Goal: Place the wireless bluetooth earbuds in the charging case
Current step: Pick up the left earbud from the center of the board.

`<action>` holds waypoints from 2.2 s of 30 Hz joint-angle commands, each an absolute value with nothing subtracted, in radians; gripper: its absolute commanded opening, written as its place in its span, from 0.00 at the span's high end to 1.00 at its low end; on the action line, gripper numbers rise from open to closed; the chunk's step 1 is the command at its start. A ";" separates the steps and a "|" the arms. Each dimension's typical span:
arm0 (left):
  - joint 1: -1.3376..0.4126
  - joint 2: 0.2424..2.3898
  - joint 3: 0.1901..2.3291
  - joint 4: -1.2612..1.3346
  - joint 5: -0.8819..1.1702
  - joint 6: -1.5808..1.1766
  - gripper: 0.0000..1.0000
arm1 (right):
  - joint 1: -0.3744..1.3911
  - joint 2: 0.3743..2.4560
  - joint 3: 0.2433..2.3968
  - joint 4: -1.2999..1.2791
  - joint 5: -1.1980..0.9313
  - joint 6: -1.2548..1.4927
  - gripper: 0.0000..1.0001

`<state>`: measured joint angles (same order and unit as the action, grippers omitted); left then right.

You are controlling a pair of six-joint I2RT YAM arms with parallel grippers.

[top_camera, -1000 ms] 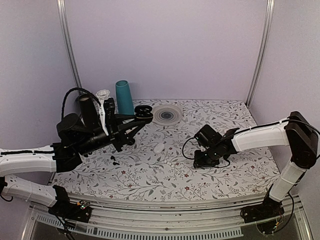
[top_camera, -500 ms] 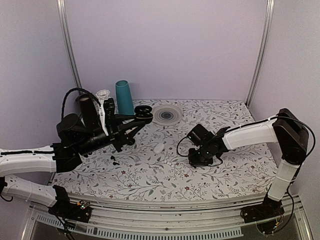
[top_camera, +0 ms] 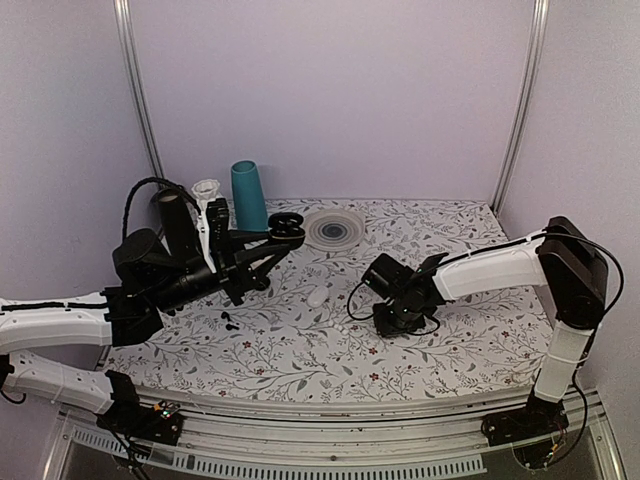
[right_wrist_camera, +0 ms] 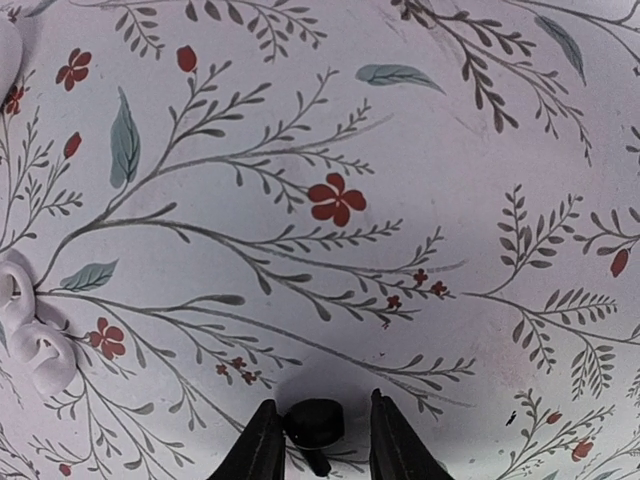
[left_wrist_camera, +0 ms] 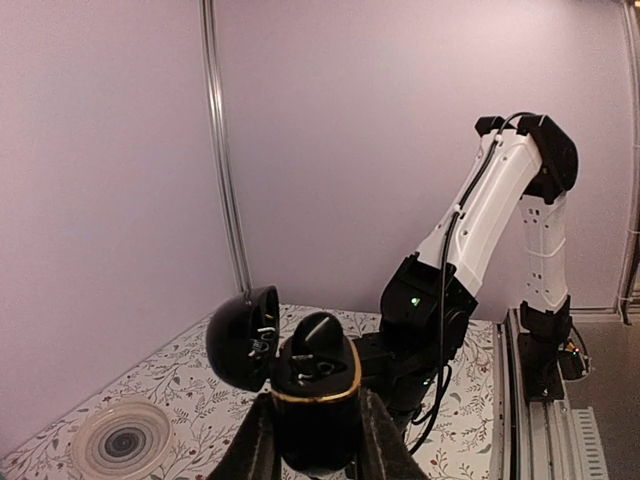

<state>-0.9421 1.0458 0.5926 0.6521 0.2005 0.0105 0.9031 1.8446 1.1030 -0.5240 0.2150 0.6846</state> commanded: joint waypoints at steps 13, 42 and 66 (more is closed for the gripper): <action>-0.956 1.027 0.595 0.663 0.196 0.004 1.00 | 0.906 1.911 1.164 -0.570 0.218 0.601 0.73; -0.956 1.035 0.594 0.672 0.199 0.006 1.00 | 0.906 1.927 1.180 -0.610 0.185 0.597 0.85; -0.954 1.107 0.550 0.766 0.081 -0.065 1.00 | 0.882 1.612 1.072 -0.391 0.201 0.619 0.92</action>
<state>-0.9421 1.0882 0.5732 0.6994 0.1200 -0.0311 0.8871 1.7042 1.0866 -0.4660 0.1822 0.6102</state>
